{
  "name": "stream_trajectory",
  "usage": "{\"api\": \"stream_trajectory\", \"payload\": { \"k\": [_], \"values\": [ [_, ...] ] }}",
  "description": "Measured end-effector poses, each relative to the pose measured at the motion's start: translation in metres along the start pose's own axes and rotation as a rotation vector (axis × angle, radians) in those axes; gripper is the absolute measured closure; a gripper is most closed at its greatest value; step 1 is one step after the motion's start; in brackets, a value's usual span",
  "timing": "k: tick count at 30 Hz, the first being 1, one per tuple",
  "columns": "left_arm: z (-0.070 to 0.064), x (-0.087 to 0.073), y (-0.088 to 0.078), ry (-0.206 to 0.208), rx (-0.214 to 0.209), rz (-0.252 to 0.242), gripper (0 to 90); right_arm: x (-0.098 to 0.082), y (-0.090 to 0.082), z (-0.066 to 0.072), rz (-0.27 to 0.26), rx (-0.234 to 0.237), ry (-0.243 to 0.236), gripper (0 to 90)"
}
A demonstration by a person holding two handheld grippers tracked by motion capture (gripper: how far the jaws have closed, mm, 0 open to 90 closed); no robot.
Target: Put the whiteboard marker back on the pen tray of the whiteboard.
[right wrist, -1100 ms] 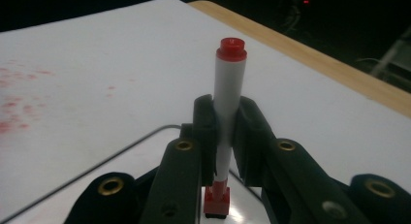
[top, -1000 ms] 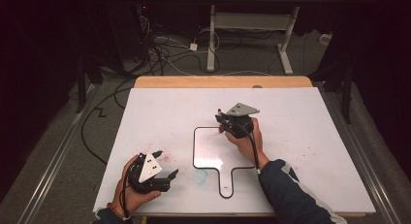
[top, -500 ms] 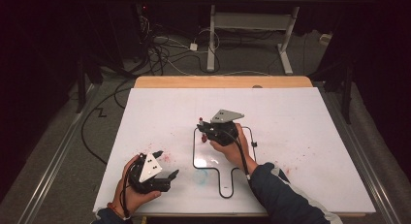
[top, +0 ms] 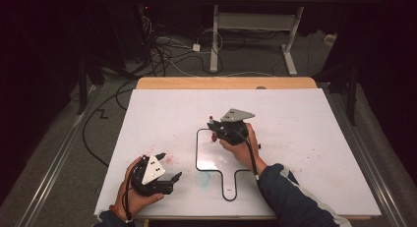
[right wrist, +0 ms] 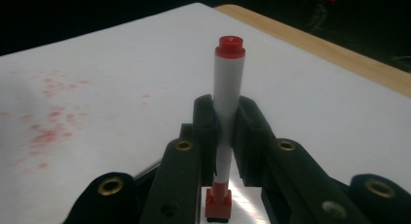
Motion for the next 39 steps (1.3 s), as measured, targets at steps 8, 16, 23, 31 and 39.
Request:
{"api": "stream_trajectory", "payload": {
  "k": [8, 16, 23, 31, 39],
  "values": [
    [0.000, 0.000, -0.001, 0.001, 0.003, -0.003, 19.1, -0.002, 0.004, 0.018, 0.004, 0.055, -0.032, 81.4],
    [0.000, -0.001, -0.002, -0.012, -0.005, 0.000, 19.1, 0.000, -0.003, -0.007, -0.017, -0.039, -0.024, 81.4],
    [-0.001, 0.000, -0.002, -0.007, -0.004, 0.001, 19.1, -0.007, -0.022, -0.013, 0.001, -0.051, -0.050, 81.4],
    [0.000, 0.000, 0.000, 0.007, 0.000, 0.004, 19.1, -0.009, -0.031, -0.032, -0.019, -0.096, -0.017, 81.4],
    [0.000, 0.000, -0.001, 0.004, 0.004, 0.000, 19.1, -0.012, -0.023, -0.006, -0.012, 0.024, -0.019, 81.4]
  ]
}}
Point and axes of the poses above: each handheld gripper's, and its own axes: y roughly forward along the jaws, x roughly out of its top, z roughly to its left, the point moved 5 cm from there along y, roughly forward along the jaws, and after that the axes turned 13 degrees about y, right-handed, at the moved point
